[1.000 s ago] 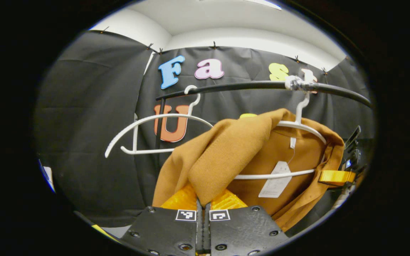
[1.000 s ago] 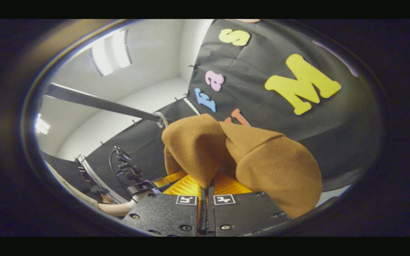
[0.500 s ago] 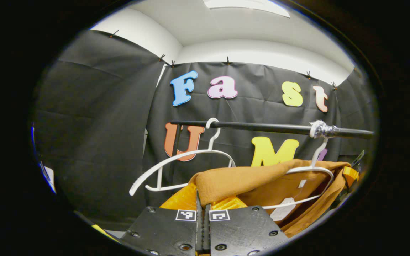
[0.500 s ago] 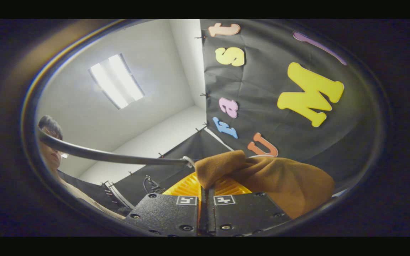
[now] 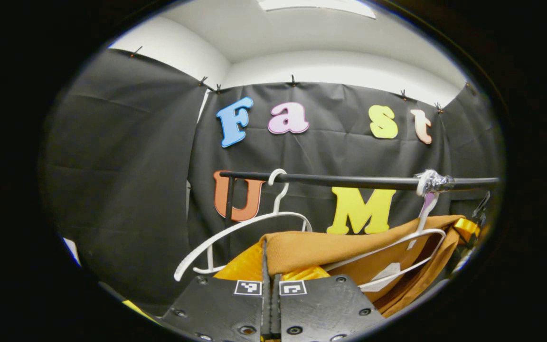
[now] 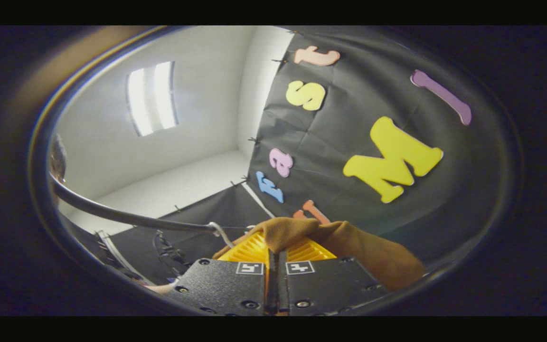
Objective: Grasp the clothes on the hanger with both hands and then place them into the laundry hamper below.
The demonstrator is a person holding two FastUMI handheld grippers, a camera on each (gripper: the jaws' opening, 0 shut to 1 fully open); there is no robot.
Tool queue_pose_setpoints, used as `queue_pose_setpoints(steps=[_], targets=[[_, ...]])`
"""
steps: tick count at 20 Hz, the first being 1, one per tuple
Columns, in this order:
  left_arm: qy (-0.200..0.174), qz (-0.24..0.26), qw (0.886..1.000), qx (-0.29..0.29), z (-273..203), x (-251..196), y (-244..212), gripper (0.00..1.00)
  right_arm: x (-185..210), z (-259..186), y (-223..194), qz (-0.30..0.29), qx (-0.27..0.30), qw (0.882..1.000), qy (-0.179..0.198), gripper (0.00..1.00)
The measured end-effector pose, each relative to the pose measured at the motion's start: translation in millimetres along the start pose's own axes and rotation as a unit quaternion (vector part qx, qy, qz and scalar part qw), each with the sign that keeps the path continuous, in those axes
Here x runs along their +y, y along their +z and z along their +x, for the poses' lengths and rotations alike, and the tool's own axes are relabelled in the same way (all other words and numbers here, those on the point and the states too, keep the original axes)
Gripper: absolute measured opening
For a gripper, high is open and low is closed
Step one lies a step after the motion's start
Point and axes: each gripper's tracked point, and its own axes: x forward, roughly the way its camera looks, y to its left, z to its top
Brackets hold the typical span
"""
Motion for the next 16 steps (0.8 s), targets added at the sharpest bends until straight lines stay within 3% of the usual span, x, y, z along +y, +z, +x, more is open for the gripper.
queue_pose_setpoints(steps=[2, 3, 5, 9, 12, 13, 16], targets=[[-0.008, 0.007, 1.000, 0.000, 2, 0, 5, 0.00, 0, 3, 1, -0.041, 0.010, 0.999, -0.020, 0.03], [-0.010, 0.006, 1.000, -0.003, 4, 1, 10, 0.05, 5, 5, 5, -0.038, 0.008, 0.999, -0.017, 0.03], [-0.018, 0.003, 1.000, -0.008, 10, -3, 18, 0.00, 11, 13, 21, -0.011, -0.013, 1.000, -0.008, 0.04], [-0.016, 0.020, 1.000, -0.017, 17, 1, 32, 0.00, -7, 22, 51, -0.047, -0.044, 0.997, -0.045, 0.04], [-0.027, 0.004, 1.000, -0.010, 22, -3, 31, 0.05, -3, 26, 56, -0.043, -0.046, 0.997, -0.039, 0.04], [-0.028, 0.010, 0.999, -0.014, 26, -2, 31, 0.00, -13, 30, 56, -0.054, -0.042, 0.996, -0.053, 0.03], [-0.042, 0.025, 0.999, 0.017, 42, -1, 15, 0.00, -46, 44, 56, -0.083, -0.026, 0.990, -0.114, 0.03]])
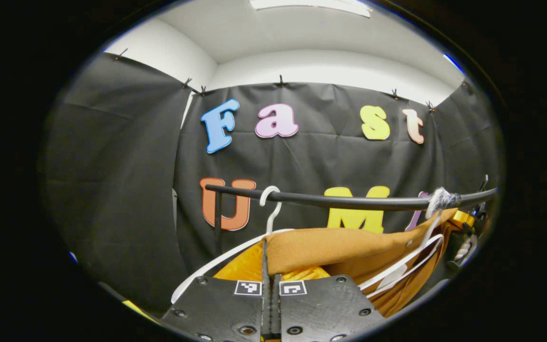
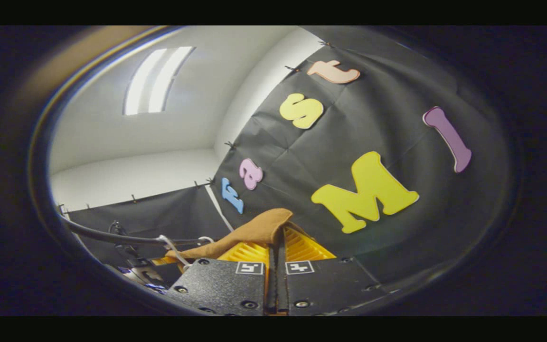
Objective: Grasp the clothes on the hanger with both hands and then place them into the laundry hamper below.
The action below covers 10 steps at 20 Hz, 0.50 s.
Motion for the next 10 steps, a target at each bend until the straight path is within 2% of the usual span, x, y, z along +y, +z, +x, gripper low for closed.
queue_pose_setpoints(steps=[2, 3, 5, 6, 7, 8, 10], targets=[[-0.011, 0.018, 1.000, 0.021, 6, 4, -13, 0.00, -17, 6, -13, -0.030, 0.035, 0.998, -0.041, 0.02], [-0.016, 0.017, 0.999, 0.032, 8, 4, -21, 0.05, -21, 8, -21, -0.038, 0.050, 0.997, -0.052, 0.04], [-0.020, 0.004, 0.999, 0.047, 6, 7, -38, 0.05, -23, 9, -32, -0.024, 0.072, 0.996, -0.051, 0.03], [-0.023, -0.004, 0.998, 0.050, 3, 9, -46, 0.00, -25, 9, -38, -0.003, 0.077, 0.996, -0.041, 0.04], [-0.026, -0.009, 0.998, 0.052, 1, 11, -53, 0.05, -25, 10, -45, 0.025, 0.087, 0.996, -0.027, 0.05], [-0.028, -0.014, 0.998, 0.054, -1, 13, -59, 0.00, -29, 9, -59, 0.045, 0.101, 0.994, -0.019, 0.04], [-0.028, -0.025, 0.997, 0.062, -6, 19, -73, 0.00, -33, 9, -78, 0.067, 0.121, 0.990, -0.004, 0.04]])
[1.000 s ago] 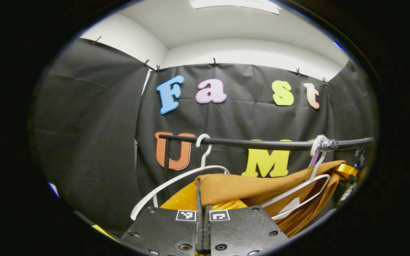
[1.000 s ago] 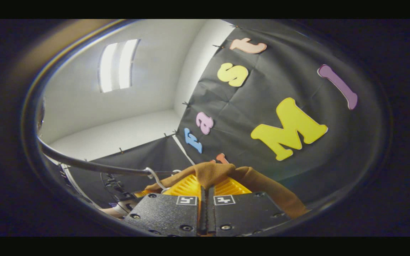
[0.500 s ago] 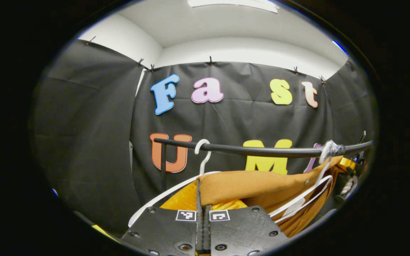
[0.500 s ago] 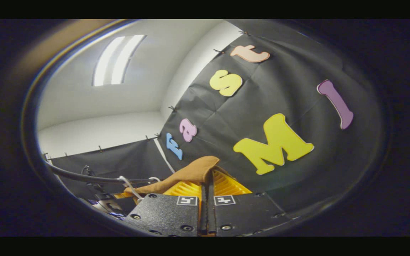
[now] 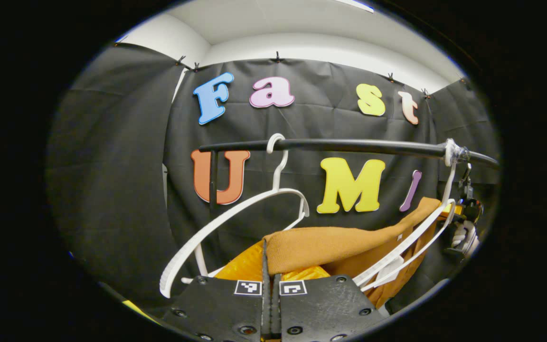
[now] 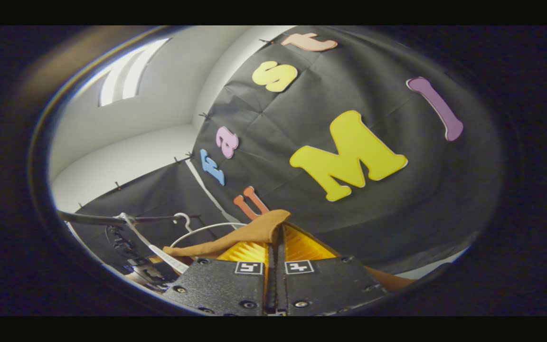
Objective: Grasp the clothes on the hanger with both hands and then place them into the laundry hamper below.
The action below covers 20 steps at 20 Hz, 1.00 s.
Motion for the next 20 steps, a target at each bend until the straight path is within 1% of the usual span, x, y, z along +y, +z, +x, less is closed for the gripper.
queue_pose_setpoints(steps=[2, 3, 4, 5, 6, 7, 10, 13, 15, 16, 20], targets=[[-0.005, -0.012, 1.000, 0.006, 0, 4, -12, 0.00, -3, 3, -11, 0.020, 0.009, 1.000, 0.012, 0.04], [-0.009, -0.015, 1.000, 0.007, -1, 4, -15, 0.05, -8, 6, -16, 0.031, 0.014, 0.999, 0.010, 0.03], [-0.012, -0.015, 1.000, 0.013, -2, 5, -22, 0.05, -11, 4, -23, 0.041, 0.019, 0.999, 0.014, 0.03], [-0.017, -0.019, 1.000, 0.015, -1, 5, -27, 0.00, -15, 3, -28, 0.055, 0.020, 0.998, 0.013, 0.03], [-0.021, -0.025, 0.999, 0.025, -4, 4, -34, 0.05, -22, 4, -36, 0.058, 0.028, 0.998, 0.007, 0.04], [-0.021, -0.026, 0.999, 0.031, -4, 5, -44, 0.00, -28, 4, -47, 0.062, 0.036, 0.997, 0.002, 0.04], [-0.003, -0.035, 0.997, 0.062, -8, 15, -79, 0.00, -37, -1, -80, 0.087, 0.057, 0.995, -0.005, 0.04], [0.016, -0.036, 0.996, 0.080, -15, 20, -101, 0.00, -39, -12, -107, 0.111, 0.072, 0.991, -0.009, 0.03], [0.026, -0.030, 0.995, 0.088, -28, 21, -113, 0.00, -33, -26, -125, 0.126, 0.078, 0.989, -0.009, 0.03], [0.026, -0.024, 0.995, 0.091, -38, 18, -119, 0.00, -27, -34, -132, 0.132, 0.076, 0.988, -0.009, 0.04], [-0.005, -0.008, 0.996, 0.093, -65, -8, -130, 0.00, 18, -63, -166, 0.158, 0.074, 0.985, -0.001, 0.03]])
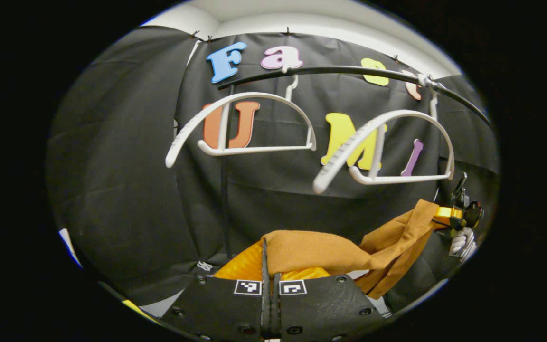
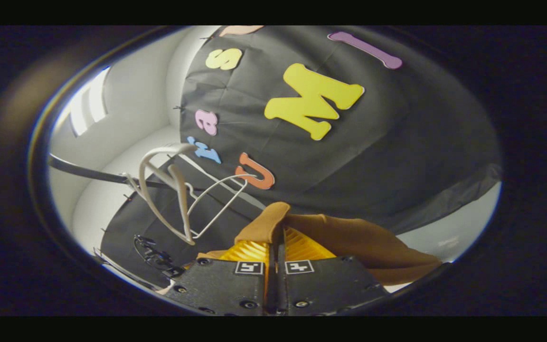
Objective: Grasp the clothes on the hanger with both hands and then place them into the laundry hamper below.
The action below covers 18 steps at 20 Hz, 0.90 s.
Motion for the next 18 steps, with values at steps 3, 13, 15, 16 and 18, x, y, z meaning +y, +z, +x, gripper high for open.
queue_pose_setpoints(steps=[3, 13, 15, 16, 18], targets=[[-0.045, 0.021, 0.999, -0.014, -20, -39, 5, 0.00, 43, -12, -40, -0.002, 0.006, 1.000, 0.018, 0.03], [-0.178, 0.015, 0.981, -0.075, -75, -148, 43, 0.05, 179, -29, -135, -0.112, 0.056, 0.989, 0.075, 0.03], [-0.189, 0.011, 0.980, -0.063, -79, -154, 23, 0.00, 164, -27, -150, -0.113, 0.063, 0.990, 0.054, 0.04], [-0.190, 0.014, 0.980, -0.054, -77, -155, 9, 0.00, 152, -30, -159, -0.114, 0.069, 0.990, 0.040, 0.04], [-0.193, 0.009, 0.981, -0.031, -68, -157, -24, 0.05, 117, -31, -175, -0.117, 0.078, 0.990, 0.006, 0.03]])
